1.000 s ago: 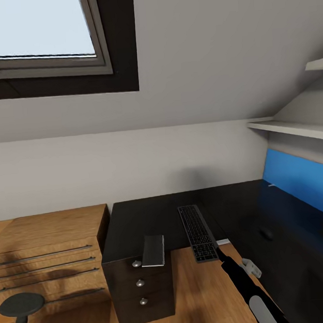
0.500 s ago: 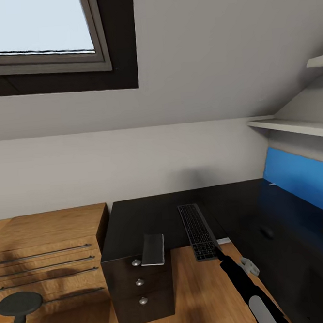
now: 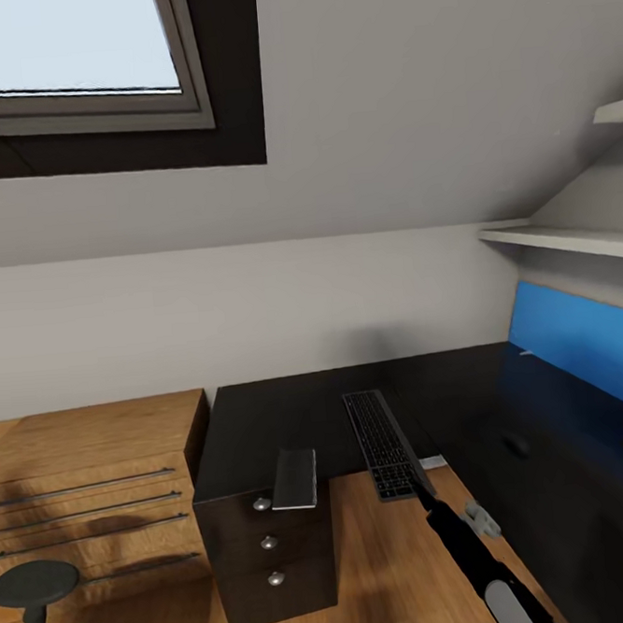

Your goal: In the bedroom, organize the workspace by keeping the computer under the desk, ensuring the monitor is on the desk, placing the keyboard on the desk next to the monitor, placing the mouse on the desk next to the keyboard, moving the folder from the swivel chair onto the desk next to the mouse, stacking the notebook on top of the folder with the pen on top of the notebook, and positioning the swivel chair next to the desk.

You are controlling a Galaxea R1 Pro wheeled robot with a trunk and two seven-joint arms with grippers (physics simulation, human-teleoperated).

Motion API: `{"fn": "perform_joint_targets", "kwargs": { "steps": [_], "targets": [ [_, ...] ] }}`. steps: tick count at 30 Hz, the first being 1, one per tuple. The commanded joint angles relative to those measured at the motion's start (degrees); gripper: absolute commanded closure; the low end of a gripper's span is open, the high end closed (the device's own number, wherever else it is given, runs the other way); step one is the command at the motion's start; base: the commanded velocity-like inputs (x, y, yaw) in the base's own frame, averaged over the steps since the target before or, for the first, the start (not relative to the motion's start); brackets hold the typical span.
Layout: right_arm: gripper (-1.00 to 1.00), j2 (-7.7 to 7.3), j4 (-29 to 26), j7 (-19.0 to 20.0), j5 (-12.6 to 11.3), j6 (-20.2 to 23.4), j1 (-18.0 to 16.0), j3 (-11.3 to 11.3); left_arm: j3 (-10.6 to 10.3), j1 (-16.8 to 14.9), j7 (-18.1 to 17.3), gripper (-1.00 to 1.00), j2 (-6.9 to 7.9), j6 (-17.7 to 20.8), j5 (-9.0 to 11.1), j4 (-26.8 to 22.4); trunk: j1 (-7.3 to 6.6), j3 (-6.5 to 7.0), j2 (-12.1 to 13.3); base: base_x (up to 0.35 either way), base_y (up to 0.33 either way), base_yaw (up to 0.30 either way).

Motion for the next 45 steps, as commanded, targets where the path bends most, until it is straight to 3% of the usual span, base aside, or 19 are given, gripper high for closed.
{"fn": "perform_joint_targets", "kwargs": {
  "steps": [1,6,17,22,32,45],
  "targets": [
    [-1.0,0.06,0.33,0.74,-0.54,0.14,-0.04,-0.34,0.06,0.01,0.26,-1.0,-0.02,0.27,0.61,0.18,0.24,-0.25,-0.47,0.0,0.0,0.0],
    [-1.0,0.1,1.09,2.58,-0.59,0.31,-0.04,-1.12,0.15,0.01,0.25,-1.0,0.1,-0.75,0.61,1.81,1.34,-1.15,-2.48,0.0,0.0,0.0],
    [-1.0,-0.03,1.45,6.13,-1.13,1.25,-0.04,-3.29,0.24,0.0,0.32,-1.0,0.19,-9.36,0.64,6.03,3.75,-3.13,-6.89,0.0,0.0,0.0],
    [-1.0,-0.21,1.46,6.66,-3.93,6.35,-0.04,-5.99,0.14,0.01,0.3,-1.0,0.19,-10.26,0.61,6.8,4.85,-4.02,-8.89,0.0,0.0,0.0],
    [-1.0,-2.45,1.46,7.35,-10.42,12.38,-0.04,-7.19,0.11,0.01,0.29,-1.0,0.19,-10.56,0.61,6.99,7.05,-5.82,-12.91,0.0,0.0,0.0],
    [-1.0,-3.2,1.47,7.37,-12.23,15.16,-0.04,-7.25,0.11,0.01,0.29,-1.0,0.11,-10.6,0.61,7.2,9.9,-8.15,-18.12,0.0,0.0,0.0]
  ]
}}
